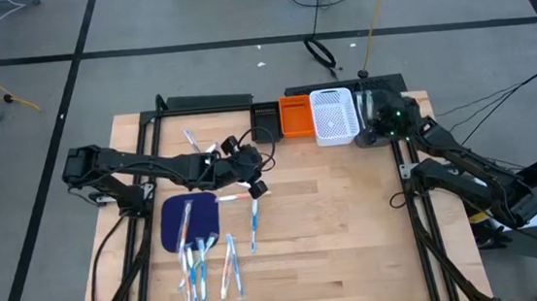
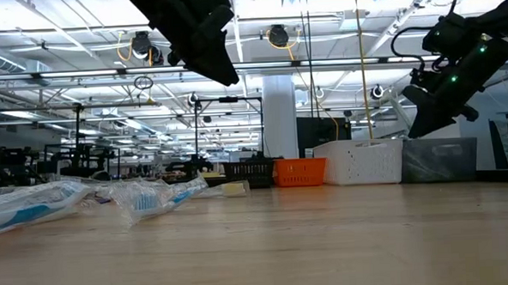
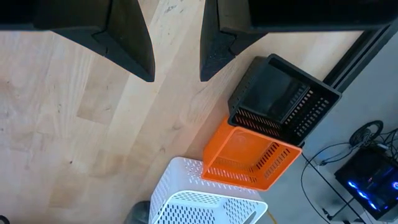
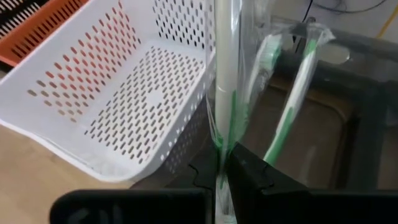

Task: Pick & Place Toothbrushes
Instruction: Put the green toothbrush into the gray bin, then put the purple toothbrush into the white bin

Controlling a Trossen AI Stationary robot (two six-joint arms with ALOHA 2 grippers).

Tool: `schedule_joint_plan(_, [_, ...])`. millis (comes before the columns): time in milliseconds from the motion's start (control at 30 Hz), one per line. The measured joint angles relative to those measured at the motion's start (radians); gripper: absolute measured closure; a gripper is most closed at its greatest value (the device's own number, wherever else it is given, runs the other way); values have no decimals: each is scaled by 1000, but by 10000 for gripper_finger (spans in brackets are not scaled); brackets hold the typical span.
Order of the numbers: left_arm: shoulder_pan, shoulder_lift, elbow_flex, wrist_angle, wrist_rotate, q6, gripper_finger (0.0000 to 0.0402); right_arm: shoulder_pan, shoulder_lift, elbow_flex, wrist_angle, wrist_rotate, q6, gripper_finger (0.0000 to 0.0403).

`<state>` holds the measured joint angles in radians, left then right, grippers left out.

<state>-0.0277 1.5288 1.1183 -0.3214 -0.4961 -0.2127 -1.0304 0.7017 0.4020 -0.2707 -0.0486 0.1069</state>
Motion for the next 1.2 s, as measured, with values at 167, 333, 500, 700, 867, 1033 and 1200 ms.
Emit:
schedule_joint_plan(167, [-1, 0, 0, 0, 0, -4, 273, 18, 0, -14, 22, 33, -9, 368])
schedule_joint_plan(333, [-1, 0, 0, 0, 0, -6, 273, 18, 0, -17, 22, 47, -23, 321])
schedule_joint_plan(500, [-1, 0, 0, 0, 0, -6, 273, 18, 0, -17, 34, 47, -16, 279])
schedule_joint_plan(700, [-1, 0, 0, -2, 0, -7, 273, 18, -1, -17, 39, 46, -21, 254])
schedule_joint_plan(867, [-1, 0, 0, -46, 0, -21, 273, 18, -25, -17, 79, -2, 14, 258])
schedule_joint_plan(1033, [-1, 0, 0, -128, 0, -90, 273, 18, -67, -17, 184, -258, 49, 261])
schedule_joint_plan(1200, [-1, 0, 0, -275, 2, -153, 273, 22, -88, -17, 293, -547, 140, 261])
